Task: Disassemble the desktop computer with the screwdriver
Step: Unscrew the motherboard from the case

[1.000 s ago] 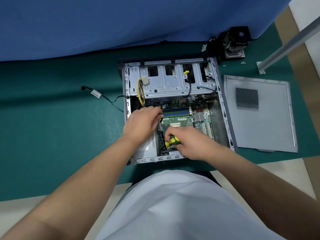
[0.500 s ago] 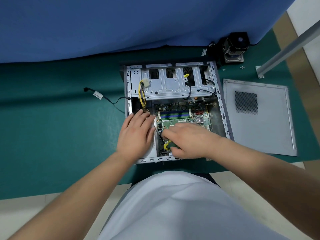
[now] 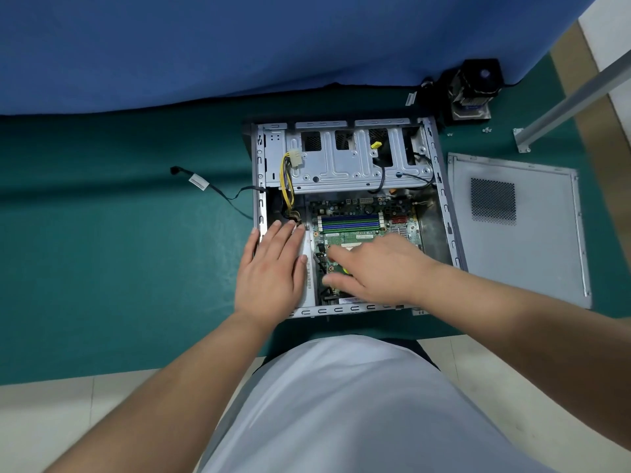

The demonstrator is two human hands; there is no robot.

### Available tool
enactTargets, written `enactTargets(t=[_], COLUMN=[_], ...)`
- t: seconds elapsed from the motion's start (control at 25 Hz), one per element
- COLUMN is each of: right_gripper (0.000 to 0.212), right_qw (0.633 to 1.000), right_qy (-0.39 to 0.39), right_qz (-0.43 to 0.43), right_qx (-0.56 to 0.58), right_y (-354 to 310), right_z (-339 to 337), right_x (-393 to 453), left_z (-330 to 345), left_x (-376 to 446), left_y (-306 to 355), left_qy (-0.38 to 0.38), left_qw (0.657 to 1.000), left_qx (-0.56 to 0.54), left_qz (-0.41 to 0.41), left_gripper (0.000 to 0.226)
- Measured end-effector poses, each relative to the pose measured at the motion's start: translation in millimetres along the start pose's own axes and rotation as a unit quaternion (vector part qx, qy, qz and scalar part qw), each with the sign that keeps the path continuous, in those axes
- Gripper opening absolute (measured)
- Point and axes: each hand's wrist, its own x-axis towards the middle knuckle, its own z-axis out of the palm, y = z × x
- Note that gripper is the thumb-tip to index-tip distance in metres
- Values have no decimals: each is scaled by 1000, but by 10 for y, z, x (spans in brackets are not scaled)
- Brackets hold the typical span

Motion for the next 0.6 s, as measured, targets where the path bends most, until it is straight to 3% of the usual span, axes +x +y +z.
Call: enactTargets(t=[0.08, 0.24, 0.36, 0.52, 0.6], right_gripper=[39, 45, 33, 38, 35], right_qw=[1000, 999, 1000, 998, 999], right_qy=[1, 7, -11, -3, -13], right_qz=[-22, 52, 9, 62, 38], right_qx=[-11, -14, 18, 26, 14], right_y=[-56, -79, -115, -124, -142], right_z=[5, -8, -11, -16, -7], right_x=[17, 27, 23, 26, 22], left_z=[2, 6, 6, 9, 8], left_x=[-2, 0, 6, 0, 3], left_y=[5, 13, 28, 15, 10], left_qy=[-2, 7, 12, 14, 13], left_qw=[1000, 1000, 1000, 1000, 1000], left_qx=[5, 7, 6, 4, 3], left_qz=[-2, -2, -2, -3, -2], left_gripper=[50, 50, 49, 49, 49])
